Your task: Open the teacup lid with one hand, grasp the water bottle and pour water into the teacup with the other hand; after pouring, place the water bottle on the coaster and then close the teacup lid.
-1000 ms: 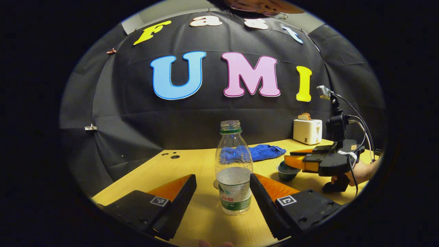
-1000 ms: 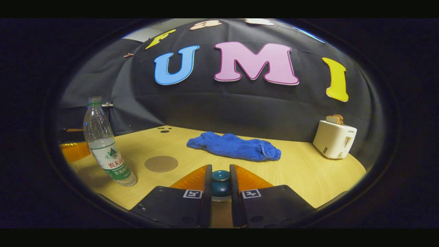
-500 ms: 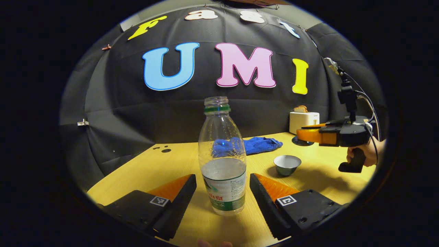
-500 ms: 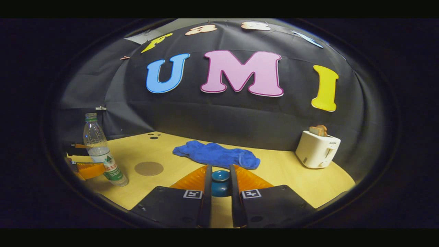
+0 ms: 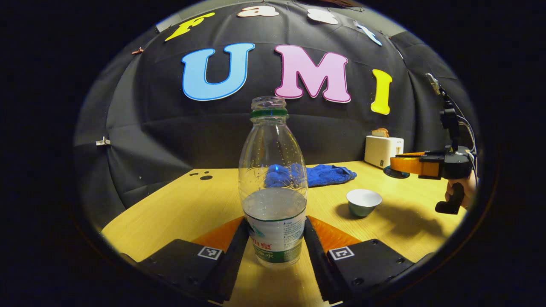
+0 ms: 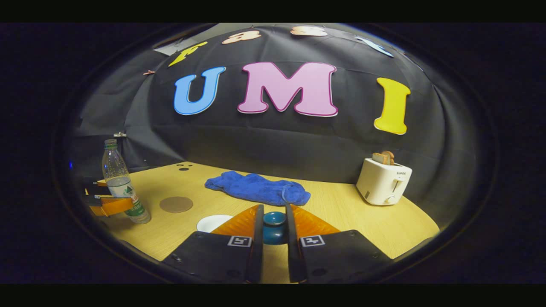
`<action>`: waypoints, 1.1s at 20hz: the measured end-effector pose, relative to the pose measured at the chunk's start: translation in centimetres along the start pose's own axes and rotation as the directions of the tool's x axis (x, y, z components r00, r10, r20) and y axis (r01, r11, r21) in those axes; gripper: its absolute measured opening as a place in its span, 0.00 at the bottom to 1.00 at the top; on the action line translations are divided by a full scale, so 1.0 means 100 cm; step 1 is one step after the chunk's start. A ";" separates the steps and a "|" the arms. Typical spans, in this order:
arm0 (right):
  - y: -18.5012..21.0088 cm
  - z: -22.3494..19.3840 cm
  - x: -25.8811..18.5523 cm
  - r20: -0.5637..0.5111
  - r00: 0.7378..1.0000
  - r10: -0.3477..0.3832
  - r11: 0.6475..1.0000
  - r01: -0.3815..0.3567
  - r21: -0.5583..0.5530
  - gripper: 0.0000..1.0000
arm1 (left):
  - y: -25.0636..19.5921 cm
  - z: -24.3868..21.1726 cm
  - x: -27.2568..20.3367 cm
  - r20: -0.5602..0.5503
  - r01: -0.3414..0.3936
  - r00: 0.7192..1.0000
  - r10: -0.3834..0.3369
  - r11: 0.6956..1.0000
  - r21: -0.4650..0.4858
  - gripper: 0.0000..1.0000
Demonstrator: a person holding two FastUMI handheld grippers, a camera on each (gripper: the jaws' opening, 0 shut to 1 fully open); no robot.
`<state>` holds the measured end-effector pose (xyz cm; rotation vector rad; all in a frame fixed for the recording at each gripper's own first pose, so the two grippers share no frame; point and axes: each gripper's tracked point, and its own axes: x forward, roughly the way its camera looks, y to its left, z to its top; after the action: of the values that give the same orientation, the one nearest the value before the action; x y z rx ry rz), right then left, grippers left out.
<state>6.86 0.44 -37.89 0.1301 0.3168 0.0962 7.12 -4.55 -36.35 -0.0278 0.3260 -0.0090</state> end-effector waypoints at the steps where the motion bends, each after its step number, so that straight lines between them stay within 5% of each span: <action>1: -0.003 0.001 -0.001 0.004 1.000 -0.005 1.000 0.005 -0.001 0.26 | 0.001 0.001 0.004 -0.016 -0.006 1.000 0.007 0.999 0.046 0.74; 5: -0.018 0.000 -0.006 0.007 1.000 -0.019 1.000 0.019 -0.006 0.22 | 0.015 0.024 0.021 -0.035 -0.028 0.998 0.044 0.934 0.356 0.75; 11: -0.030 -0.007 -0.011 0.009 1.000 -0.006 0.999 0.006 0.049 0.31 | 0.001 0.023 0.050 -0.149 0.096 0.989 0.020 0.680 0.727 0.75; 14: -0.035 -0.014 -0.012 0.004 1.000 -0.003 0.998 0.003 0.069 0.31 | -0.013 0.012 0.062 -0.215 0.167 0.976 0.017 0.573 0.803 0.75; 18: -0.040 -0.023 -0.014 -0.009 1.000 0.008 0.996 -0.007 0.092 0.30 | -0.027 0.009 0.067 -0.247 0.217 0.969 0.027 0.394 0.893 0.74; 22: -0.041 -0.023 -0.017 0.000 1.000 0.019 0.995 -0.019 0.098 0.24 | -0.027 0.010 0.086 -0.259 0.237 0.964 0.051 0.270 0.933 0.74</action>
<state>4.86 -3.51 -40.13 0.2301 0.3217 0.0993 15.58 -7.30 -38.04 1.2448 0.5264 -0.3496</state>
